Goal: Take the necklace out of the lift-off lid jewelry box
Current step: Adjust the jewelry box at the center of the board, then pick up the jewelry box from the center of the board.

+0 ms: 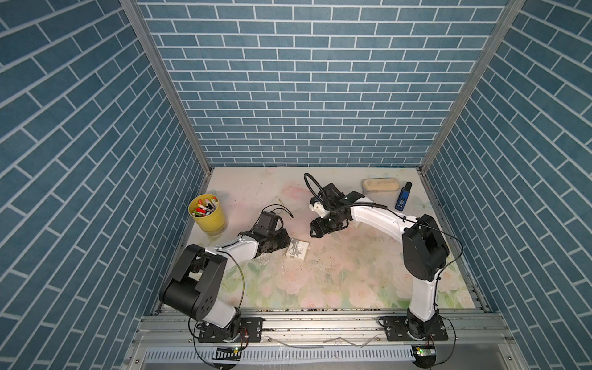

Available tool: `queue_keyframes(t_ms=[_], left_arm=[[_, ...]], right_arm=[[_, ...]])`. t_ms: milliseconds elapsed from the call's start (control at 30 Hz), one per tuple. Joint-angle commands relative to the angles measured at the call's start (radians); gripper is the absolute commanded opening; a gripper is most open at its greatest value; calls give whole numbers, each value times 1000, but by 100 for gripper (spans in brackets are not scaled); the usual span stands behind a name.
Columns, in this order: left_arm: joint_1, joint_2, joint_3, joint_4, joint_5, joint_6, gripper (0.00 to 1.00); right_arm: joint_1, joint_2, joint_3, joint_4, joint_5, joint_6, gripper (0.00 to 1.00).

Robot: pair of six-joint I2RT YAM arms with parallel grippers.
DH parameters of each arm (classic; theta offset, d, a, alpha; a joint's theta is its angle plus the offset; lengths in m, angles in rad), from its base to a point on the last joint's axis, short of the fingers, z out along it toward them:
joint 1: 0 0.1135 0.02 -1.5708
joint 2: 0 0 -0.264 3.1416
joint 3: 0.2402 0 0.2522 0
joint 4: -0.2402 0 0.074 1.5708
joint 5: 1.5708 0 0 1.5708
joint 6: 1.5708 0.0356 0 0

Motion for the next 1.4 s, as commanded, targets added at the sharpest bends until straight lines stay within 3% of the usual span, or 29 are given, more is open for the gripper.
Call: queue_keyframes(t_ms=[0, 33, 67, 267, 567, 900, 1367], left_arm=[[3, -23, 8, -48, -32, 30, 33], [6, -36, 8, -58, -34, 35, 36], [12, -51, 3, -70, -38, 37, 39], [98, -149, -90, -48, 29, 8, 54], [160, -263, -163, -95, 37, 17, 58], [186, -281, -173, -121, 34, 35, 60], [199, -293, -179, -138, 28, 42, 62]], right_arm=[[45, -54, -7, -57, 32, -144, 82], [58, -50, 4, -72, 55, -164, 96], [74, -40, 22, -91, 73, -191, 99], [150, 55, 116, -133, 120, -359, 99], [161, 197, 253, -181, -8, -474, 99], [176, 274, 312, -197, -46, -481, 99], [198, 334, 305, -130, 83, -422, 99]])
